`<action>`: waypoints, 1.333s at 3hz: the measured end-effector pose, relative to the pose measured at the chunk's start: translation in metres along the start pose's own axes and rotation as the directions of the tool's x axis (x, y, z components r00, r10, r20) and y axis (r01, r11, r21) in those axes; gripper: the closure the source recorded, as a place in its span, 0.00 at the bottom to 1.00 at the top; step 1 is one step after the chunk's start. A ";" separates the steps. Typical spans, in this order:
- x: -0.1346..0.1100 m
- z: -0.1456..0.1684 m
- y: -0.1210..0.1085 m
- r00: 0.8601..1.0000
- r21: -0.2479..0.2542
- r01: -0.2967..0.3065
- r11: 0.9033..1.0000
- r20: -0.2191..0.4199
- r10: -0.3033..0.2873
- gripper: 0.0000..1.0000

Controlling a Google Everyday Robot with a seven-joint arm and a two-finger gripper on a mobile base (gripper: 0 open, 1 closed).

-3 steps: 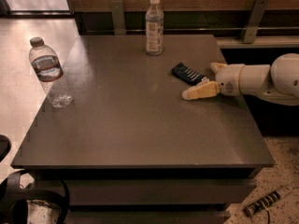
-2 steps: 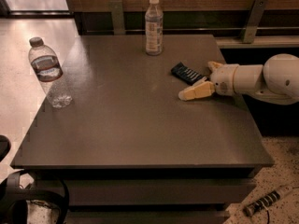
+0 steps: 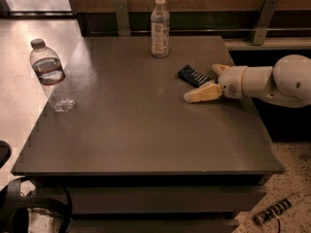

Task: Move rxbar blueberry near water bottle

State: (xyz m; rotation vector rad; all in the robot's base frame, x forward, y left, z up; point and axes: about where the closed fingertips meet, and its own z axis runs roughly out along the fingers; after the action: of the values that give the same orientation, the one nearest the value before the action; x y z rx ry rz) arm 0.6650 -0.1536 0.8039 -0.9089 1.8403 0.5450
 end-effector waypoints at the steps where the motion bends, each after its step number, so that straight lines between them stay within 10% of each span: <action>1: -0.006 -0.003 0.000 1.000 0.000 0.000 1.000 0.000 0.000 0.69; 2: -0.009 -0.004 0.000 1.000 0.000 0.000 1.000 0.000 0.000 0.92; 4: -0.009 -0.004 0.000 1.000 -0.001 0.000 1.000 0.000 0.000 1.00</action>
Offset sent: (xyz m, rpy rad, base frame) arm 0.0000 0.0001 0.0060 0.0000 0.0000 0.0001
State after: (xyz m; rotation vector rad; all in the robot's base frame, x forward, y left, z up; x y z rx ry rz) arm 0.6650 -0.1531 0.8141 -0.9094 1.8402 0.5457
